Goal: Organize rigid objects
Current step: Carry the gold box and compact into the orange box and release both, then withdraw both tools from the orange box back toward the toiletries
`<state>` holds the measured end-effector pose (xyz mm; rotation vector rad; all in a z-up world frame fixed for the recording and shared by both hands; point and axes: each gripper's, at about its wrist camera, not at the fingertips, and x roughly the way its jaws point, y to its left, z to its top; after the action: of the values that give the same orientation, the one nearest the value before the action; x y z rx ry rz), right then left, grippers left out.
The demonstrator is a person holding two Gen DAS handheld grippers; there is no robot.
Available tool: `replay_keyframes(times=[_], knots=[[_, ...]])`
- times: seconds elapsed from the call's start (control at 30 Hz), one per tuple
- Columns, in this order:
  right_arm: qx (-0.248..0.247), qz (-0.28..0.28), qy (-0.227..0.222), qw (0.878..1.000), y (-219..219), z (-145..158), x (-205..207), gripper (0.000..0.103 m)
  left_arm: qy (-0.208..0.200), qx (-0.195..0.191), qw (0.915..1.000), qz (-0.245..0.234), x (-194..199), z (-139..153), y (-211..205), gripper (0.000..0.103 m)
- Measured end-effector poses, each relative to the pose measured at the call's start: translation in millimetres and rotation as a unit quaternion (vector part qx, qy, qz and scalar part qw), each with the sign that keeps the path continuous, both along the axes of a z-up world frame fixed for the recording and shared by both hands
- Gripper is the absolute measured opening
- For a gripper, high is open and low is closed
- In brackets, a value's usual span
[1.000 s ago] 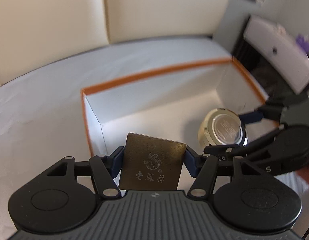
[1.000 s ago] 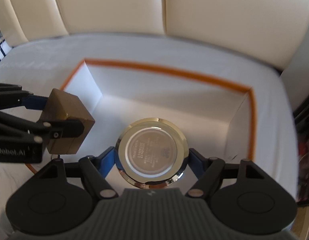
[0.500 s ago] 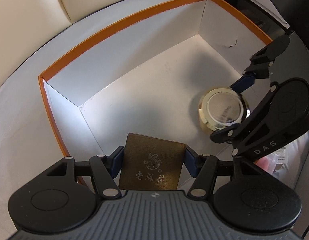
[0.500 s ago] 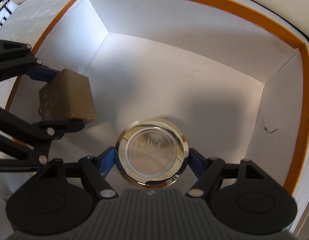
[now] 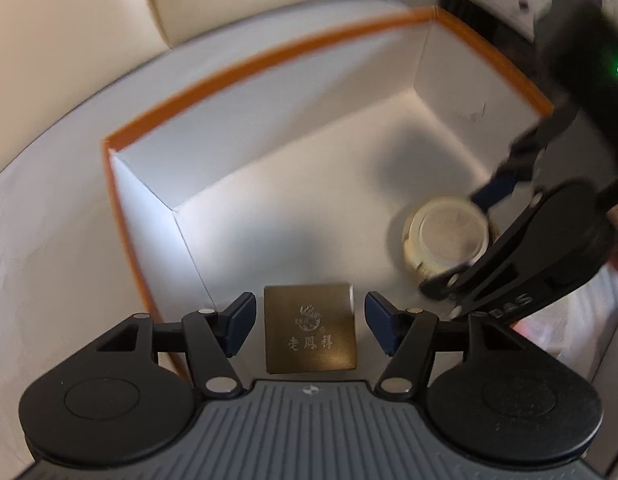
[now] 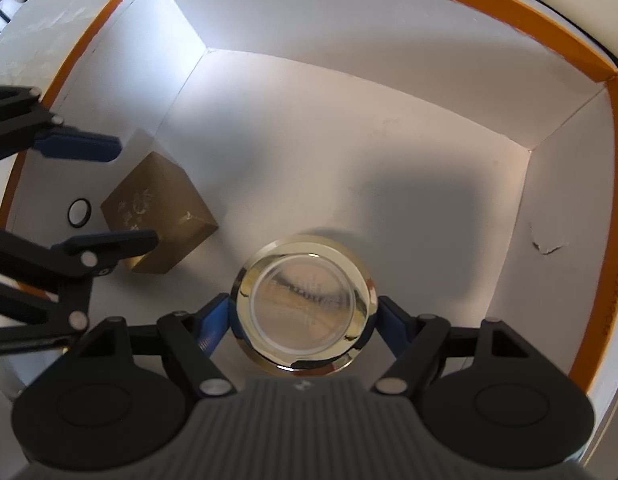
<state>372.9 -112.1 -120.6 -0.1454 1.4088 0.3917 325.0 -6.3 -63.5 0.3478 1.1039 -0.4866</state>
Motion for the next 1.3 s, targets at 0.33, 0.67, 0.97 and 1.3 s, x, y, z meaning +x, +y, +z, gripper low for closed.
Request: replay_keyframes(times=[0.33, 0.67, 0.97, 1.3], knots=[[0.006, -0.012, -0.011, 1.000, 31.0, -1.1, -0.3, 0.076, -0.125, -0.103, 0.9724, 0.168, -44.8, 44.4, 47.8, 0.073], [-0.006, 0.006, -0.018, 1.000, 70.9, -4.2, 3.7, 0.076, -0.112, -0.157, 0.9514, 0.240, -49.9, 26.7, 82.6, 0.073], [-0.011, 0.008, 0.012, 1.000, 80.9, -10.2, 4.2, 0.076, -0.120, -0.174, 0.9466, 0.243, -59.5, 24.1, 89.2, 0.073], [-0.045, -0.012, 0.028, 0.999, 92.2, -14.5, 6.6, 0.077, -0.125, -0.183, 0.9476, 0.230, -69.9, 26.9, 90.3, 0.073]])
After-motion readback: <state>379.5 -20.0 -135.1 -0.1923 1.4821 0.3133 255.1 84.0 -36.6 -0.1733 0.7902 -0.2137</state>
